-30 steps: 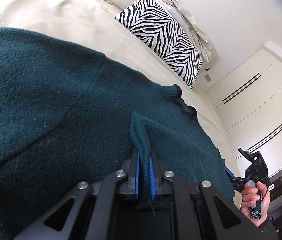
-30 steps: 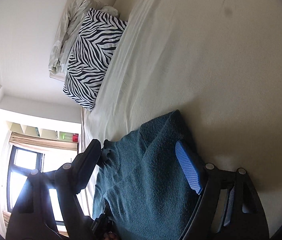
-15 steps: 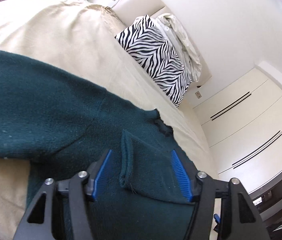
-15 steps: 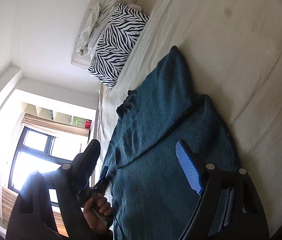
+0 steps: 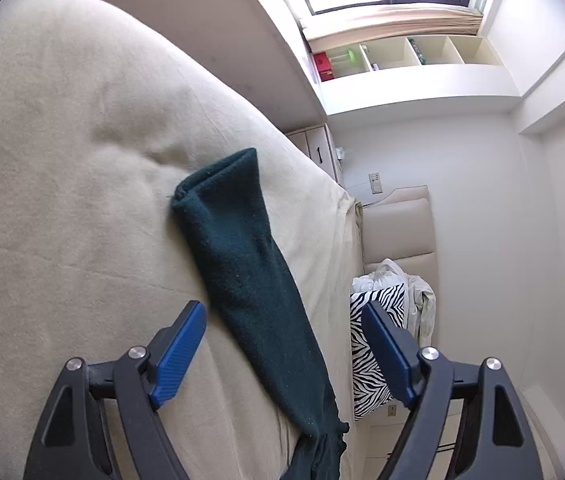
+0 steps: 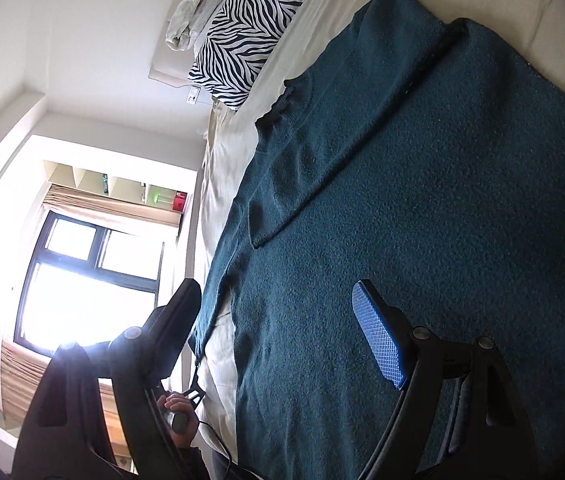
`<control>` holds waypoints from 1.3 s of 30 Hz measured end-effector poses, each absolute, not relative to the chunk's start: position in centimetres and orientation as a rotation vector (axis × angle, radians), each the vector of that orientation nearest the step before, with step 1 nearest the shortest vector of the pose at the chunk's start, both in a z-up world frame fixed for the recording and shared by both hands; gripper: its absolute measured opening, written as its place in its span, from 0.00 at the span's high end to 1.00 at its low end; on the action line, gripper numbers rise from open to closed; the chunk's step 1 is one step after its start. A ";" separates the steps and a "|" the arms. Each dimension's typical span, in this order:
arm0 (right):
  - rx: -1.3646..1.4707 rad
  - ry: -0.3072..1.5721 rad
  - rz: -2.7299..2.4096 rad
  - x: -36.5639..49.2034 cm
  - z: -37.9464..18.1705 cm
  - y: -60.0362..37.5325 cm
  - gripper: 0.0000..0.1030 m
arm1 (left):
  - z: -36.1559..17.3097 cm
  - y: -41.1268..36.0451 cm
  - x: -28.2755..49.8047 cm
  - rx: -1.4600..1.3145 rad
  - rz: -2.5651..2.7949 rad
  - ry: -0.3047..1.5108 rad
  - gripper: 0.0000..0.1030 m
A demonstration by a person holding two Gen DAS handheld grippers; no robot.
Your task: Fold small clothes
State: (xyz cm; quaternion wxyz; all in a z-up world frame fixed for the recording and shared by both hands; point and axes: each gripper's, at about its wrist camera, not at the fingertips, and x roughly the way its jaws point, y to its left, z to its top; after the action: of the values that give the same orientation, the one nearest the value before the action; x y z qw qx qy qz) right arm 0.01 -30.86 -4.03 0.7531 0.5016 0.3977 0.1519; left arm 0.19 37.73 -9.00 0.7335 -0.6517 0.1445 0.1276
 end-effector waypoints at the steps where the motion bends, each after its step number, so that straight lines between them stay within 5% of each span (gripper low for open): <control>1: 1.084 0.871 0.333 0.0 -3.9 -30.5 0.24 | -10.0 38.2 -0.2 -1.475 0.294 0.298 0.21; 7: 1.053 0.860 0.339 -1.0 -3.0 -29.4 0.24 | -11.0 39.7 2.8 -1.445 0.320 0.256 0.26; 9: 1.038 0.856 0.335 -1.0 -2.7 -29.5 0.25 | -10.9 39.6 4.8 -1.392 0.307 0.302 0.47; 11: 1.028 0.852 0.329 -1.1 -2.6 -29.7 0.25 | -11.4 39.0 6.7 -1.404 0.259 0.372 0.93; 16: 1.050 0.866 0.308 -1.3 -3.8 -30.0 0.29 | -4.1 31.8 9.0 -1.083 0.057 0.400 0.93; 20: 1.037 0.885 0.319 -0.5 -4.2 -29.5 0.33 | 1.1 18.6 11.8 -0.687 -0.176 0.509 0.92; 27: 1.077 0.902 0.341 3.0 -4.7 -29.4 0.33 | -3.3 -2.1 12.0 -0.194 -0.369 0.714 0.90; 33: 1.066 0.994 0.423 9.4 -5.3 -26.5 0.33 | -6.3 -2.7 10.9 -0.121 -0.353 0.768 0.86; 39: 1.110 1.195 0.449 14.4 -8.4 -21.9 0.32 | -6.5 -0.9 11.1 -0.153 -0.344 0.784 0.67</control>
State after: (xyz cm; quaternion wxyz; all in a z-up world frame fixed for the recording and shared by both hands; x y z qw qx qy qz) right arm 14.38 -21.88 -8.44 0.6631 0.4913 0.5287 0.1987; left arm 11.09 -0.85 -6.48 0.9068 -0.0742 0.3799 -0.1667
